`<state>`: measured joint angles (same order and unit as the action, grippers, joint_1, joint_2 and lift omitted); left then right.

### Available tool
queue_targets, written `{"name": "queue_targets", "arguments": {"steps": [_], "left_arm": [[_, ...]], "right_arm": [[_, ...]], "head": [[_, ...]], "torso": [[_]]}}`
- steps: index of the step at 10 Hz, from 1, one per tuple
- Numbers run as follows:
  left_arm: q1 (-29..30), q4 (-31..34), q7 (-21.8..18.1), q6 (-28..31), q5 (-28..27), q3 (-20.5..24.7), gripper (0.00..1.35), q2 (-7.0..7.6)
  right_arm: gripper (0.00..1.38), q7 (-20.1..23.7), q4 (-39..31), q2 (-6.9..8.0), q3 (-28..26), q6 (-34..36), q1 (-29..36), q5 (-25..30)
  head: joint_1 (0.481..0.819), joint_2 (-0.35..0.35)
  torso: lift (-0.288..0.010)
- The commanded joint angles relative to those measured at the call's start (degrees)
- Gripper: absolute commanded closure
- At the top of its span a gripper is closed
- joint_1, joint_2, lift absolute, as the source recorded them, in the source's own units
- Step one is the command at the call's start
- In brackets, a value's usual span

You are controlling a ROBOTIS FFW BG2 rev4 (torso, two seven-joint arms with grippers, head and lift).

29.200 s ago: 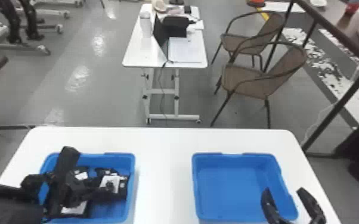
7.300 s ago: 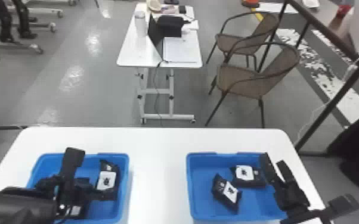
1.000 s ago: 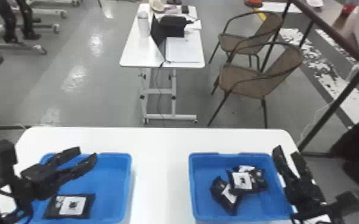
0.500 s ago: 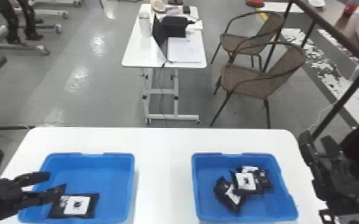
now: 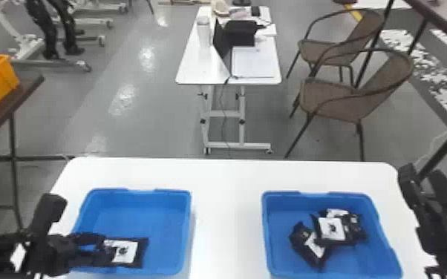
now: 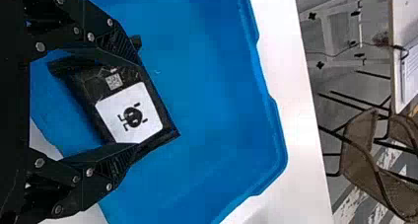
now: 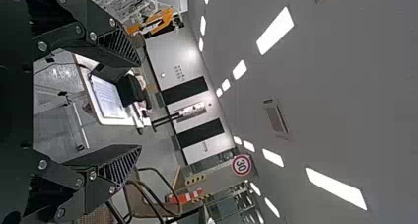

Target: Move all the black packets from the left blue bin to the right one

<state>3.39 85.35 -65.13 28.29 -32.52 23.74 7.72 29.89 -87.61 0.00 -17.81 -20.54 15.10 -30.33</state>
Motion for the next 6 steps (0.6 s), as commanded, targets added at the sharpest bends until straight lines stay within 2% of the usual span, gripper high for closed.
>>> {"name": "queue_targets", "arguments": {"steps": [1, 4, 6], "left_arm": [[-1.6, -3.0, 0.8, -0.4, -1.0, -1.6, 0.49, 0.10], [-1.9, -5.4, 4.2, 2.6, -1.8, -2.1, 0.49, 0.45], [-3.4, -9.2, 7.9, 1.8, -0.1, -5.4, 0.49, 1.68]], "right_arm": [[0.47, 0.2, 0.3, 0.05, 0.3, 0.2, -0.2, -0.3], [0.47, 0.2, 0.6, 0.05, 0.3, 0.4, 0.1, -1.0], [0.47, 0.2, 0.6, 0.05, 0.3, 0.4, 0.0, -1.2]], "head": [[0.695, 0.016], [0.695, 0.015], [0.695, 0.027]], "torso": [[0.000], [0.000], [0.000]]}}
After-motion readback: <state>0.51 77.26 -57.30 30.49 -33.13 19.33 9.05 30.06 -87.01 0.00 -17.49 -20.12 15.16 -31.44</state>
